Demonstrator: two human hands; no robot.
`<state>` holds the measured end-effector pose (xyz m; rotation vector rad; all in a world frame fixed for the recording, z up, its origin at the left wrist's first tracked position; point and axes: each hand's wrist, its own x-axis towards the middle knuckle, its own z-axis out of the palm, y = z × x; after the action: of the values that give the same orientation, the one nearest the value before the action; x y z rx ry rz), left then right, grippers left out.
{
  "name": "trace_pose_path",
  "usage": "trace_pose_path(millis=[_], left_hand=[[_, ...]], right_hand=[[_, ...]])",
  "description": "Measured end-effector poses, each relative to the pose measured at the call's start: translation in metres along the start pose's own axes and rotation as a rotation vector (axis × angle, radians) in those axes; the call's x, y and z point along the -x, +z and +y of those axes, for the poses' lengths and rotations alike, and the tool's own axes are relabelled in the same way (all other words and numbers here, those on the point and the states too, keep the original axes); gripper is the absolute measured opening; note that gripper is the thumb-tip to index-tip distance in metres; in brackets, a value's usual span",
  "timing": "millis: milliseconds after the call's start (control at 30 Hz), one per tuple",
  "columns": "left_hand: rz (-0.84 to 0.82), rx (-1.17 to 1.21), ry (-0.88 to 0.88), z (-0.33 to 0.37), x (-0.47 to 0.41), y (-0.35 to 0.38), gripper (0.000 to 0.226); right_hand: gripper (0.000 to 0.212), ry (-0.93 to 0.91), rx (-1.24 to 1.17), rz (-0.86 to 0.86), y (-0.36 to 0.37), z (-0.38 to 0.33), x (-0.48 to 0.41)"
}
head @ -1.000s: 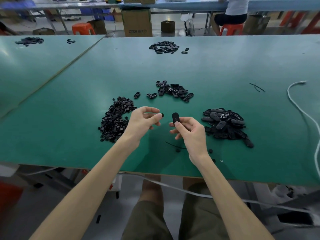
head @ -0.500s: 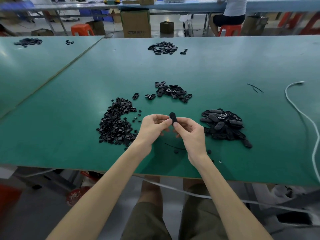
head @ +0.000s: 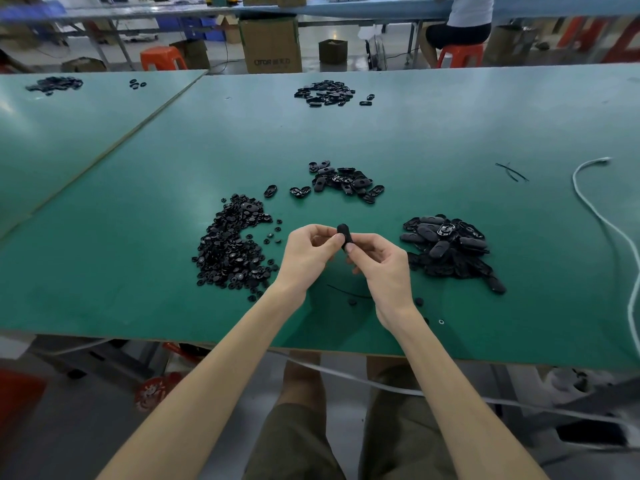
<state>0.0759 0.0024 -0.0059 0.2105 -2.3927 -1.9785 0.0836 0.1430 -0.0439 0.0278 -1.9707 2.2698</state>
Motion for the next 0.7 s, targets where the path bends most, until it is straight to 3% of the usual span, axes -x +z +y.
trace_pose_path(millis=[267, 367, 567, 700], left_hand=[[-0.069, -0.22, 0.289, 0.0, 0.0, -0.005, 0.017], [-0.081, -0.26, 0.27, 0.0, -0.004, -0.013, 0.009], [-0.294, -0.072, 0.134, 0.003, -0.004, -0.031, 0.01], [-0.298, -0.04, 0.125, 0.002, 0.0, -0.033, 0.012]], right_hand=[[0.017, 0.005, 0.008, 0.014, 0.0, 0.001, -0.001], [0.011, -0.014, -0.007, 0.02, -0.001, 0.001, 0.0], [0.003, 0.0, -0.022, 0.012, -0.001, 0.002, -0.001], [0.003, 0.004, -0.019, -0.009, -0.001, 0.001, -0.001]])
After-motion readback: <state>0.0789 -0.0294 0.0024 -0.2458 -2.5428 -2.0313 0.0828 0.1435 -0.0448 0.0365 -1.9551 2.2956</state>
